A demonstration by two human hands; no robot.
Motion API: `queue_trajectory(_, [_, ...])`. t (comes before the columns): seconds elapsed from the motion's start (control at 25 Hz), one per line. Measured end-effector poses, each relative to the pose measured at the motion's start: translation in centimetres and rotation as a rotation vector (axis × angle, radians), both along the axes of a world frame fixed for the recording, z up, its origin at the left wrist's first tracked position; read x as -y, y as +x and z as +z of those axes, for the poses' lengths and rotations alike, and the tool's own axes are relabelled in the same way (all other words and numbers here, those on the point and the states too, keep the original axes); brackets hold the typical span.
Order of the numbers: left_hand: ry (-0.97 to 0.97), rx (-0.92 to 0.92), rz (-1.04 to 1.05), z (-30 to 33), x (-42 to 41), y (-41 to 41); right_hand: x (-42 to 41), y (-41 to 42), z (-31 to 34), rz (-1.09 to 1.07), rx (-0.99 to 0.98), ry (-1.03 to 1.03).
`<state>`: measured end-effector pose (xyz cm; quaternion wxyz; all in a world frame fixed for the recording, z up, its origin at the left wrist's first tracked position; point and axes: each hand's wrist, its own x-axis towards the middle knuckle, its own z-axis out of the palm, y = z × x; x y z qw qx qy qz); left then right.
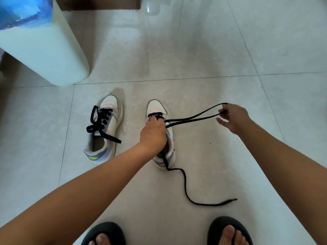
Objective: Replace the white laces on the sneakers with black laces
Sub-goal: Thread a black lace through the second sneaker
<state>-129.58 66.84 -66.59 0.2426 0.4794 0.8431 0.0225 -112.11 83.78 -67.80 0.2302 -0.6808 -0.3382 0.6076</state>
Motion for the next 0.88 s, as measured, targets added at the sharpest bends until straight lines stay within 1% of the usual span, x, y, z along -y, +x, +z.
queue_trajectory(0.04, [0.012,0.018,0.000,-0.1,0.0,0.0,1.3,-0.6,-0.3,0.175,0.178,0.045])
queue_trajectory(0.08, [0.022,0.037,0.009,-0.3,0.0,-0.1,3.4,-1.3,-0.6,0.372,0.388,0.156])
queue_trajectory(0.12, [0.033,0.052,0.022,-0.5,0.0,-0.2,5.9,-2.1,-0.7,0.567,0.512,0.317])
queue_trajectory(0.16, [0.043,0.061,0.037,-0.7,0.0,-0.3,8.5,-3.1,-0.5,0.739,0.511,0.487])
queue_trajectory(0.2, [0.051,0.061,0.048,-0.8,0.1,-0.5,10.7,-4.2,-0.4,0.874,0.425,0.565])
queue_trajectory(0.24, [0.052,0.054,0.049,-0.8,0.2,-0.5,12.3,-5.3,-0.2,0.962,0.355,0.563])
queue_trajectory(0.28, [0.051,0.045,0.034,-0.8,0.3,-0.4,13.0,-6.1,-0.4,1.010,0.334,0.532])
queue_trajectory(0.36, [0.040,0.040,-0.033,-0.3,0.3,0.0,12.7,-7.1,-0.8,0.986,0.381,0.504])
queue_trajectory(0.4, [0.045,0.074,-0.058,0.2,0.3,0.1,12.3,-7.2,-1.0,0.944,0.395,0.523])
queue_trajectory(0.48, [0.074,0.201,-0.059,1.7,0.7,-0.5,11.7,-6.8,-1.1,0.843,0.422,0.554])
queue_trajectory(0.52, [0.069,0.226,-0.067,2.3,1.4,-1.2,11.4,-6.3,-1.3,0.814,0.430,0.545])
queue_trajectory(0.56, [0.025,0.187,-0.101,2.9,2.4,-2.1,11.2,-5.8,-1.4,0.797,0.444,0.531])
queue_trajectory(0.64, [-0.180,0.027,-0.217,3.5,6.0,-4.2,10.5,-4.9,-1.4,0.765,0.458,0.514])
queue_trajectory(0.76, [-0.672,-0.172,-0.360,2.8,12.6,-6.1,9.8,-4.4,-1.5,0.688,0.471,0.493])
queue_trajectory(0.8, [-0.826,-0.206,-0.393,2.3,14.4,-6.0,9.8,-4.4,-1.7,0.659,0.458,0.473])
queue_trajectory(0.84, [-0.926,-0.215,-0.414,1.7,15.6,-5.7,9.9,-4.4,-1.8,0.631,0.428,0.456])
queue_trajectory(0.88, [-0.964,-0.219,-0.420,1.2,15.9,-5.4,10.0,-4.4,-1.9,0.619,0.399,0.439])
